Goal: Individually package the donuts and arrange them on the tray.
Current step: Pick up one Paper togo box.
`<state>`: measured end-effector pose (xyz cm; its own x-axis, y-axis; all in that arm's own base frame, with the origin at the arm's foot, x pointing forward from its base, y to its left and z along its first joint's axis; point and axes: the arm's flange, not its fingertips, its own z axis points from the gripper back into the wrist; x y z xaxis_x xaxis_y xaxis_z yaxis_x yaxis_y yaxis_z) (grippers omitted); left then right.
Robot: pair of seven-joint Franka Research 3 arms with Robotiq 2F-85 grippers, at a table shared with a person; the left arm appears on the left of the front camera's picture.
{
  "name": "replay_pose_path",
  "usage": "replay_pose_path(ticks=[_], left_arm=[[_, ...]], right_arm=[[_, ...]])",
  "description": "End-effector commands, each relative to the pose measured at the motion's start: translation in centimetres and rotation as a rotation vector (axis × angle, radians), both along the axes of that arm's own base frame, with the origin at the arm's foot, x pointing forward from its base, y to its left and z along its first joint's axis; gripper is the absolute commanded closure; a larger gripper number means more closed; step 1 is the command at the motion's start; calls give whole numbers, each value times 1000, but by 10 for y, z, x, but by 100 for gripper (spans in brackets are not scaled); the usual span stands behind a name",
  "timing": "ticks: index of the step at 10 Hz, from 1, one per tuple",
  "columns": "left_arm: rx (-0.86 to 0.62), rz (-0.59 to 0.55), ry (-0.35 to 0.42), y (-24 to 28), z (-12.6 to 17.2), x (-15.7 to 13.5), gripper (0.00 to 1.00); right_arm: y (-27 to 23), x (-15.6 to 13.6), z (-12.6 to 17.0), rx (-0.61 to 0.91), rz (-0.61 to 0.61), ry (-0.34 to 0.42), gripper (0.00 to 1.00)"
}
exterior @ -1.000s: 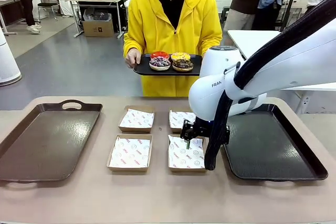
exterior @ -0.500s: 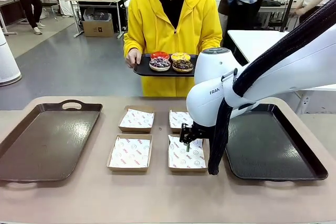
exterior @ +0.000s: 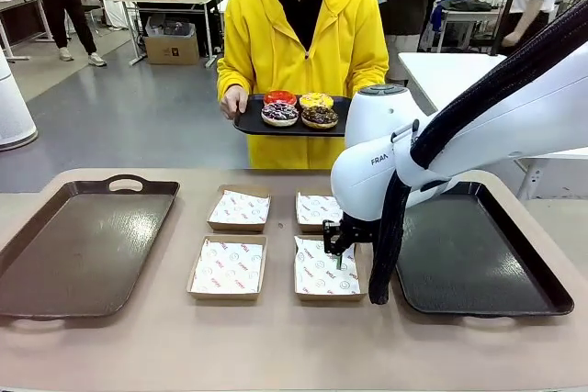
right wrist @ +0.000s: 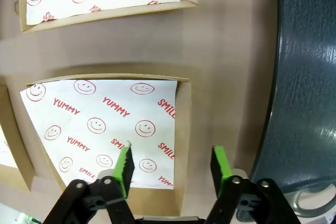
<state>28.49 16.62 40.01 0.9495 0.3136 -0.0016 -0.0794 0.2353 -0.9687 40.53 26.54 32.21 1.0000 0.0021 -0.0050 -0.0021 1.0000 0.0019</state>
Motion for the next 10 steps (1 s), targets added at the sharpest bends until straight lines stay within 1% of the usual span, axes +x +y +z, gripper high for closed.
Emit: replay_pose_path(ticks=[1, 2, 3, 4, 5, 7, 9, 10], left_arm=[[-17, 12, -8, 0, 2, -1, 0], [-17, 12, -8, 0, 2, -1, 0], [-17, 12, -8, 0, 2, -1, 0], [-17, 12, -8, 0, 2, -1, 0], [-17, 12, -8, 0, 2, -1, 0], [-17, 12, -8, 0, 2, -1, 0], [-17, 12, -8, 0, 2, -1, 0], [-17, 12, -8, 0, 2, -1, 0]], right_arm=[[-3, 1, -6, 15, 7, 7, 100], [-3, 1, -7, 18, 9, 12, 100], [-3, 0, -6, 17, 11, 13, 82], [-2, 1, -6, 16, 11, 10, 93], [-2, 1, -6, 16, 10, 10, 100], [-2, 0, -6, 16, 5, 11, 100], [-4, 0, -2, 29, -72, -9, 100], [-4, -1, 3, 49, -126, 0, 100]])
